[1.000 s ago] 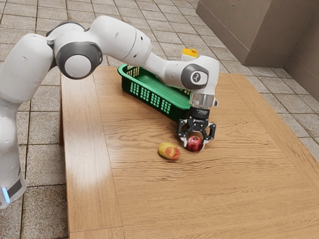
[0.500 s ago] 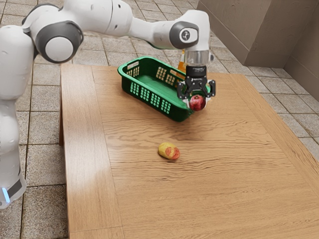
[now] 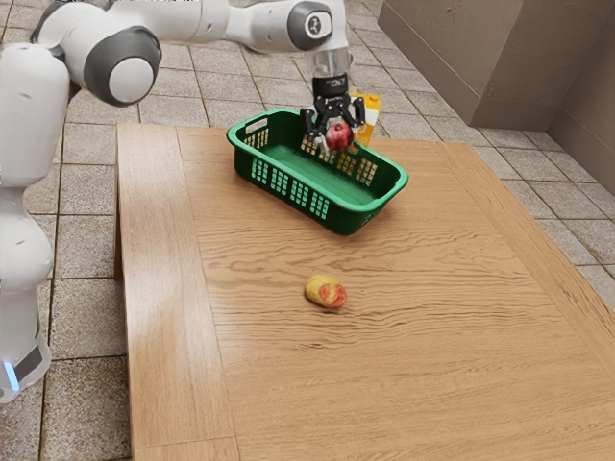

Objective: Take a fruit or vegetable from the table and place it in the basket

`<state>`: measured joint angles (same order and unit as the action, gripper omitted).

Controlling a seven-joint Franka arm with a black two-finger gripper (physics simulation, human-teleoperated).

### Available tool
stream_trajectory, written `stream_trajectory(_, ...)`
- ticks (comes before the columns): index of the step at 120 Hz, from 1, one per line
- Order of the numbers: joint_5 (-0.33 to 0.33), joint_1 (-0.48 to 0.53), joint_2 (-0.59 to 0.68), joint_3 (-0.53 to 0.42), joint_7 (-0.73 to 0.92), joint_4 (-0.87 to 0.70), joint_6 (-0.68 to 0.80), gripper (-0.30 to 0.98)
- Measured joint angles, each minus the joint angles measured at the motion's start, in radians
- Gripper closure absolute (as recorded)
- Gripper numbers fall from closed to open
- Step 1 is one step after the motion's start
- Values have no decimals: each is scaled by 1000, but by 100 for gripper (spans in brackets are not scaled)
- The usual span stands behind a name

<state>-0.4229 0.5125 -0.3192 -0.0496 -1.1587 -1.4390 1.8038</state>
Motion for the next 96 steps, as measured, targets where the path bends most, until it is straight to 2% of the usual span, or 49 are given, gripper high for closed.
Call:
stream_trajectory(25,-1,23,-92,-1,11,97,2,35)
stream_trajectory(43,-23,24,-95,0,33,102,6,13)
stream_trajectory(67,-41,2,-29,22,53,91,16,3)
stream_trajectory(71,-6,-48,42,7,20,88,15,2)
stream_trajectory(74,48,-93,112,-48,-32,87,12,2)
stream_trajectory(79,141,-209,217,-110,-123,61,-7,1)
stream_trajectory(83,188,-309,301,-122,-193,-24,-36,1)
stream_trajectory(91,202,-549,375,-111,-333,-122,-81,1)
stream_trajectory(96,183,-630,364,-108,-407,-143,-96,1)
